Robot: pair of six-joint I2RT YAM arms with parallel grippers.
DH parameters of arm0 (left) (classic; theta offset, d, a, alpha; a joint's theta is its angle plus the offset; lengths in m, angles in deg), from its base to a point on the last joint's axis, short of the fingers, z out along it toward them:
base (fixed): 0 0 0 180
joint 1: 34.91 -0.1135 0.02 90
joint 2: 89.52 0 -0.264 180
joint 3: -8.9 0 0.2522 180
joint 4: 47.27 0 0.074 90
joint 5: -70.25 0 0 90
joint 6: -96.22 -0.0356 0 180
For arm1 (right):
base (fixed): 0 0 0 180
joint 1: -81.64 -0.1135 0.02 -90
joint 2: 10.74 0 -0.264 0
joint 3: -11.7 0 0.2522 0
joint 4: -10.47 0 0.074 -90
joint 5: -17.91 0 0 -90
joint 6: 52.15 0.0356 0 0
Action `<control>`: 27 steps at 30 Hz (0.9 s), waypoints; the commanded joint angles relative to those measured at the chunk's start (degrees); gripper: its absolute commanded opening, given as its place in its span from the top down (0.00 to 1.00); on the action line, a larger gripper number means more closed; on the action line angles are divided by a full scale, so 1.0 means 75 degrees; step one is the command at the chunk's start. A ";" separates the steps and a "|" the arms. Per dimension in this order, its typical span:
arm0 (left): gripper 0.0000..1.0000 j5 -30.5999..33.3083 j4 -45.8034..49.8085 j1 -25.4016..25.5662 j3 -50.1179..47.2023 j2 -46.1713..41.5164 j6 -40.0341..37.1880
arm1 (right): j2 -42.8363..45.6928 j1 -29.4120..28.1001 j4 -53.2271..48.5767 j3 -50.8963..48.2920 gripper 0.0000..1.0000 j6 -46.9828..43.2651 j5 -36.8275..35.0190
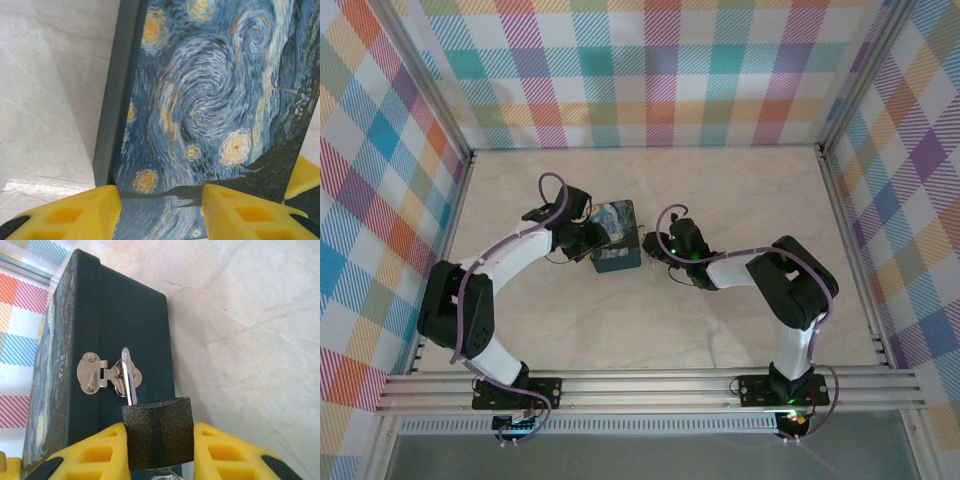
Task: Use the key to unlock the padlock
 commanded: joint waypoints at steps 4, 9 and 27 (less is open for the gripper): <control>0.51 0.0265 0.1516 -0.0400 -0.0244 0.0219 -0.0616 | 0.0051 0.0339 -0.0362 0.1119 0.83 -0.1423 0.1576; 0.50 0.1070 0.2063 -0.0631 -0.0039 0.0007 -0.1124 | 0.0441 0.0321 -0.0033 0.0367 0.84 -0.1414 0.2346; 0.46 0.1850 0.2462 -0.0127 0.1758 0.0082 -0.1316 | 0.0391 -0.0153 0.0473 -0.0685 0.84 -0.0094 0.1140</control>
